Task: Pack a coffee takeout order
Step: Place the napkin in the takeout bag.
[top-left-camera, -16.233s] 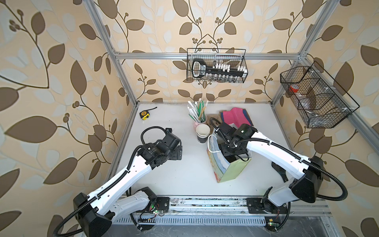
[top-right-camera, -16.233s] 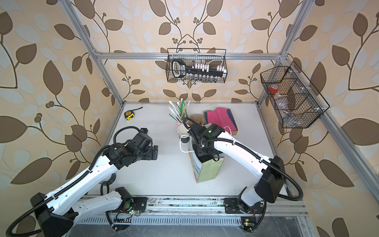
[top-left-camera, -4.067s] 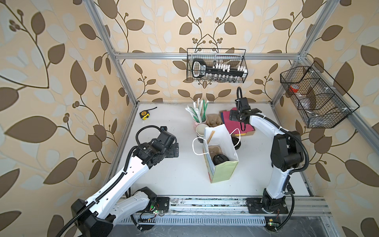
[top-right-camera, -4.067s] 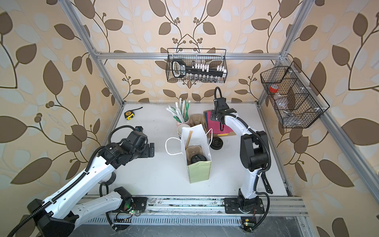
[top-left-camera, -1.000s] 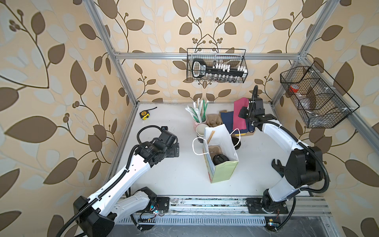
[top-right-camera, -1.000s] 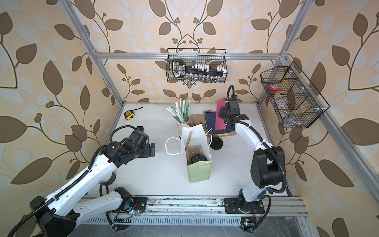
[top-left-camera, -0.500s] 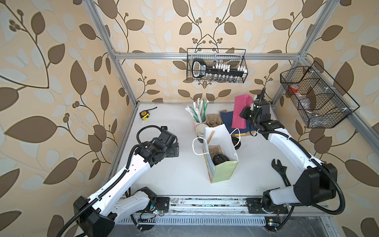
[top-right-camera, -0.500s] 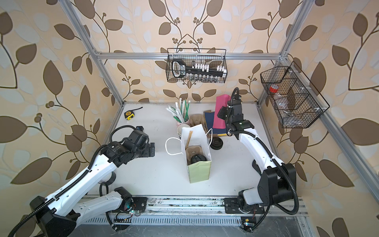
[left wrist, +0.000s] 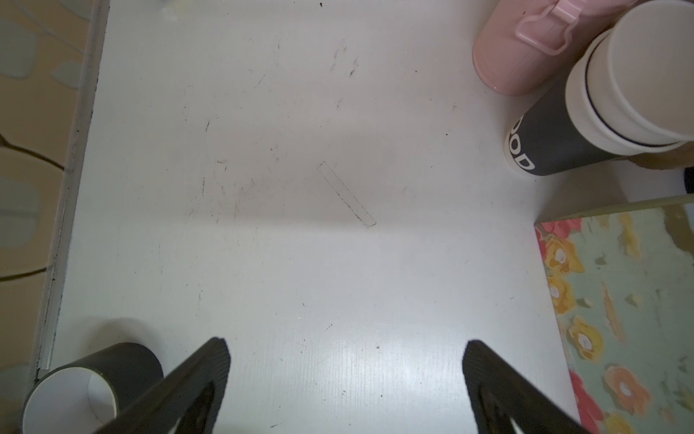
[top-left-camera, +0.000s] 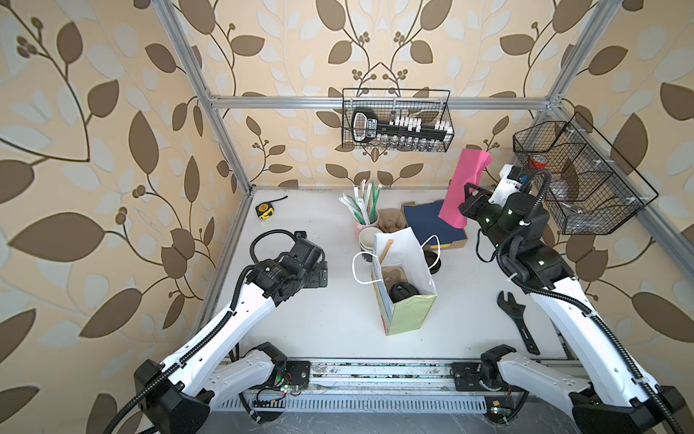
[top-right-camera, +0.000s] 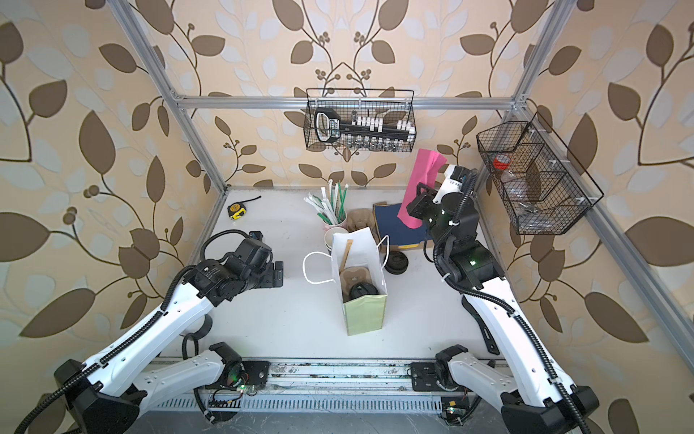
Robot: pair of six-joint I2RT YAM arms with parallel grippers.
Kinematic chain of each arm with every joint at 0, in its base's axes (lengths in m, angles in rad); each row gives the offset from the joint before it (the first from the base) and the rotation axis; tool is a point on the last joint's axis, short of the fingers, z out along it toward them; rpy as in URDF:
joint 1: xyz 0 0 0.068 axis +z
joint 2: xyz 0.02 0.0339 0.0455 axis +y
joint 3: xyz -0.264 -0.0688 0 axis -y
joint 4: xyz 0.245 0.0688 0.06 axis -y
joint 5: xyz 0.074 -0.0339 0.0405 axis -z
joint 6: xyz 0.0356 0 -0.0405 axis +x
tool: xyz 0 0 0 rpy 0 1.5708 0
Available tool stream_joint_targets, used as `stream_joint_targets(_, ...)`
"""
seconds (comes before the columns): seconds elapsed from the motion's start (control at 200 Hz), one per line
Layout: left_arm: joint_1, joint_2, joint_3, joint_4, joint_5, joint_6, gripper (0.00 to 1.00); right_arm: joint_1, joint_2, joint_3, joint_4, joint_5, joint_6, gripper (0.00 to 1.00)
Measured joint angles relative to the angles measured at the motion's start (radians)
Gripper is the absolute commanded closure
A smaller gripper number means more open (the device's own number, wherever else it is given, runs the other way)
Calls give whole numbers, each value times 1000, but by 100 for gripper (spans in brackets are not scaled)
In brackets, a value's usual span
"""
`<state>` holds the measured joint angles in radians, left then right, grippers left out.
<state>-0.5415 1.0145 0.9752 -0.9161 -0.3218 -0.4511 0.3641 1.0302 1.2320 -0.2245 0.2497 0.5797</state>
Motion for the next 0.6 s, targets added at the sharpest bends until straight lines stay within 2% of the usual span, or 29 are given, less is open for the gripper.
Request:
stream_joint_targets(0.295,0,-17,0,0,0,0,1,303,-88,98,-72,14,-77,100)
stream_joint_targets(0.465,0,-18,0,0,0,0,1,520,-101,139,-102,90,-143,100)
stream_joint_targets(0.6,0,-21,0,0,0,0,1,644,-89,166,-146,163,-190,100)
